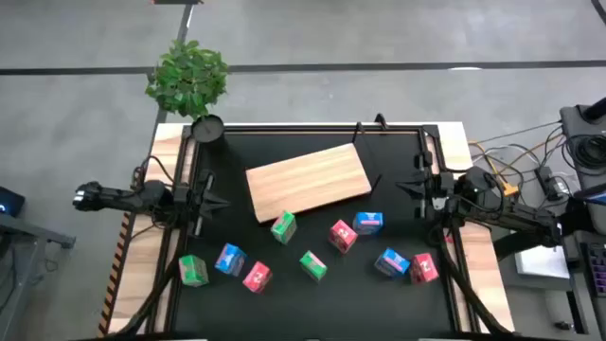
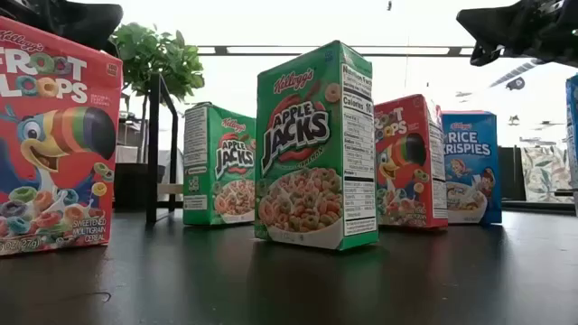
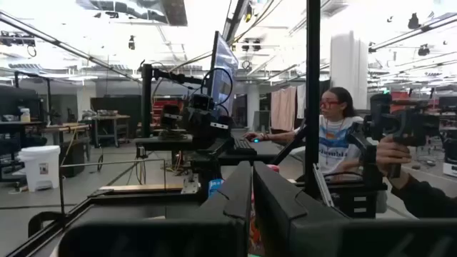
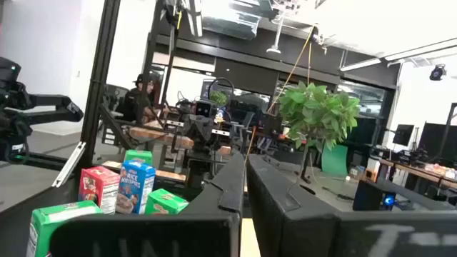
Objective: Stack cereal on shelf
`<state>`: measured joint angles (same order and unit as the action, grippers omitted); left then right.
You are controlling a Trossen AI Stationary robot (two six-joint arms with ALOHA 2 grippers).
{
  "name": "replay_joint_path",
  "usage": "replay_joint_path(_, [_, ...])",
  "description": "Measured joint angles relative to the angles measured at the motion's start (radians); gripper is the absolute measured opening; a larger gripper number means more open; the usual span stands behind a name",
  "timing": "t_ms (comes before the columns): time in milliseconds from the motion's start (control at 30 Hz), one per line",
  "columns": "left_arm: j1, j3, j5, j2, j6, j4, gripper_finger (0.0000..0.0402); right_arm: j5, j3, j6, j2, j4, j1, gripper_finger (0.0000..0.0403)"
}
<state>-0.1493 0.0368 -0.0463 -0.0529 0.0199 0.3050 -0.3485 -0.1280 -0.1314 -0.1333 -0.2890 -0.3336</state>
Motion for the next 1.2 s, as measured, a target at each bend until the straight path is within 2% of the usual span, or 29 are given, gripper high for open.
replay_joint_path(600, [0.000, 0.000, -0.003, -0.013, -0.005, 0.005, 0.0000, 0.000, 0.000, 0.000, 0.000, 0.000, 0.000, 0.0009])
replay_joint_path(767, [0.000, 0.000, -0.107, -0.035, -0.048, 0.086, 0.0000, 0.000, 0.000, 0.000, 0.000, 0.000, 0.000, 0.0009])
replay_joint_path(933, [0.000, 0.012, -0.111, -0.113, -0.061, 0.188, 0.0000, 0.000, 0.000, 0.000, 0.000, 0.000, 0.000, 0.0009])
replay_joint_path(1200, [0.000, 0.180, -0.114, -0.369, -0.125, 0.187, 0.0000, 0.000, 0.000, 0.000, 0.000, 0.000, 0.000, 0.0009])
